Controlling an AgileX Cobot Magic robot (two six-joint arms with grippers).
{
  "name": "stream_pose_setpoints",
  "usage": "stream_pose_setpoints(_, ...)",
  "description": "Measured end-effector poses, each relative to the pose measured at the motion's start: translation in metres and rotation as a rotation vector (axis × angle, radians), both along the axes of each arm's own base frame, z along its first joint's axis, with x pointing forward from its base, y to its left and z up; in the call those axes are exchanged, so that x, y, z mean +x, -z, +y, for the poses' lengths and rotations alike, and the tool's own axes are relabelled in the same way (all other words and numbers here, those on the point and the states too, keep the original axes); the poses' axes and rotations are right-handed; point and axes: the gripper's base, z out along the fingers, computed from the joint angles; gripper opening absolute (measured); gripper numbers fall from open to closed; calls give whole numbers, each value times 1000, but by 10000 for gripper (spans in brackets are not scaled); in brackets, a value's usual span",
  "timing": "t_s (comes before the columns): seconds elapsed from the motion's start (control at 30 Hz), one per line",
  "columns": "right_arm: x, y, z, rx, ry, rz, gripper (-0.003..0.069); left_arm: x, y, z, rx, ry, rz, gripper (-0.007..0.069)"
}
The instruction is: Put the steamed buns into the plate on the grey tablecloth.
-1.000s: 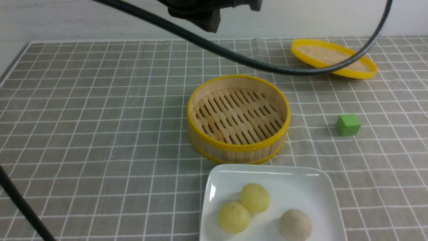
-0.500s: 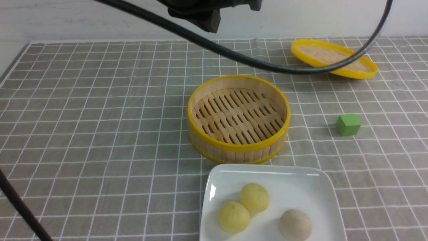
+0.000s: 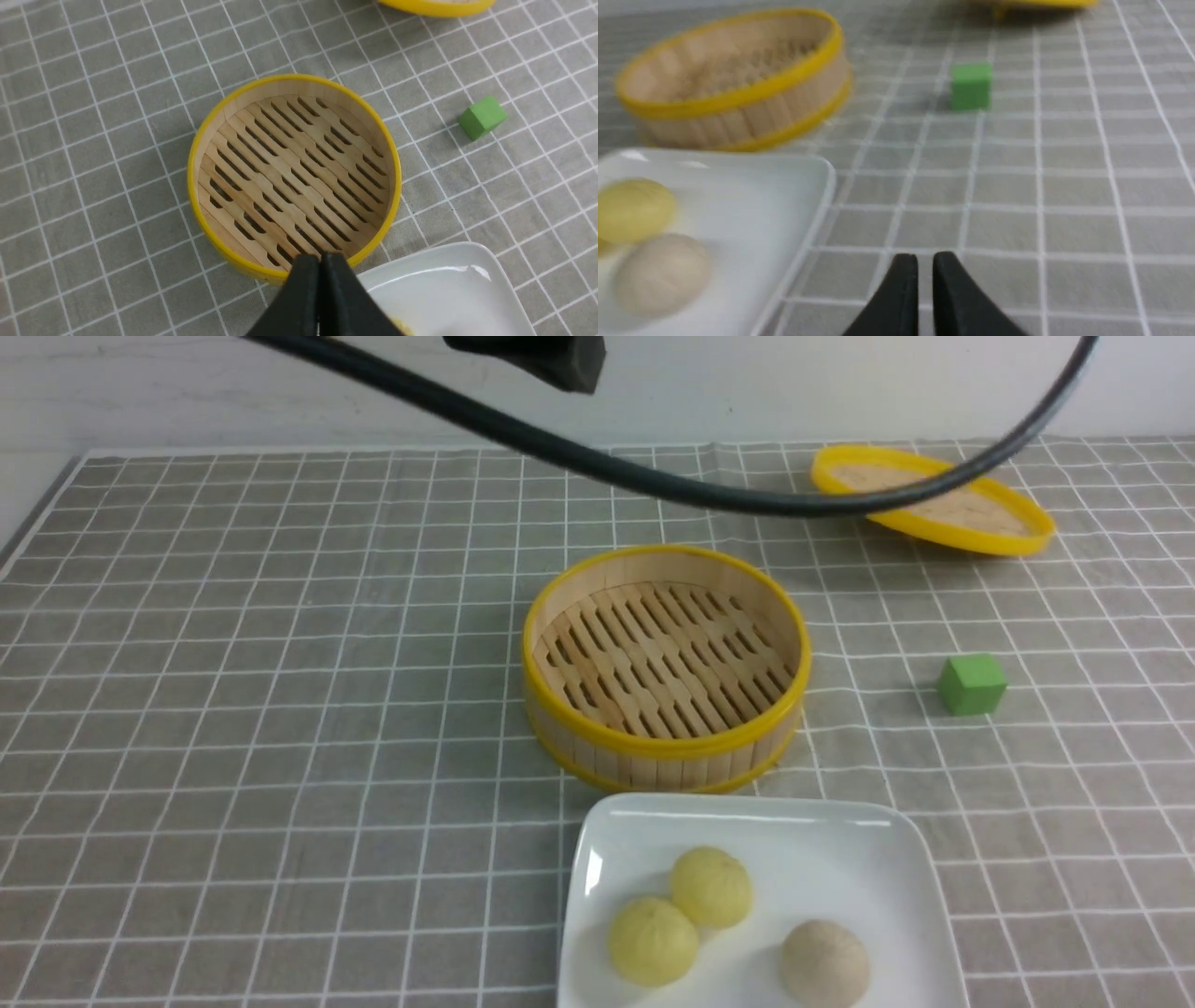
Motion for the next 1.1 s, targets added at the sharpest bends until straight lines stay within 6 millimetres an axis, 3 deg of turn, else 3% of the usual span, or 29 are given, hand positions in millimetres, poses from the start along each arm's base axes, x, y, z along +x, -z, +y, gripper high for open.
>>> stream_pose_setpoints(0.13, 0, 0, -4, 2, 78, -1, 80, -21, -24, 21, -40, -10, -70, 17)
stream_pose_setpoints(0.2, 0, 0, -5, 3, 107, 0, 84, -44, -47, 44, -83, -21, -140, 19)
stream_pose_setpoints(0.23, 0, 0, -6, 3, 110, 0, 85, -44, -47, 44, -84, -21, -139, 19)
stream_pose_setpoints(0.37, 0, 0, -6, 3, 115, 0, 90, -87, -77, 85, -163, -33, -246, 19)
stream_pose_setpoints(0.43, 1, 0, -6, 3, 120, 0, 92, -106, -82, 103, -181, -41, -279, 19)
stream_pose_setpoints(0.53, 1, 0, -8, 3, 148, -1, 96, -121, -74, 119, -163, -54, -282, 19)
stream_pose_setpoints(0.67, 0, 0, -11, 3, 210, -1, 100, -137, -31, 139, -96, -112, -208, 19)
stream_pose_setpoints(0.7, 0, 0, -11, 3, 214, -1, 101, -139, -29, 142, -96, -119, -209, 19)
stream_pose_setpoints(0.77, 0, 0, -12, 3, 232, -1, 103, -144, 10, 151, -53, -191, -135, 19)
stream_pose_setpoints(0.83, 0, 0, -12, 3, 234, -1, 104, -147, 22, 156, -45, -215, -119, 19)
stream_pose_setpoints(0.87, 0, 0, -12, 3, 235, -1, 106, -157, 42, 167, -39, -255, -103, 19)
stream_pose_setpoints(0.9, 0, 0, -12, 3, 235, -1, 106, -159, 41, 169, -44, -256, -109, 19)
stream_pose_setpoints(1.0, 0, 0, -12, 3, 235, -1, 109, -172, 68, 182, -80, -280, -114, 19)
stream_pose_setpoints(1.1, 0, 0, -12, 3, 235, -1, 113, -179, 118, 184, -170, -254, -153, 19)
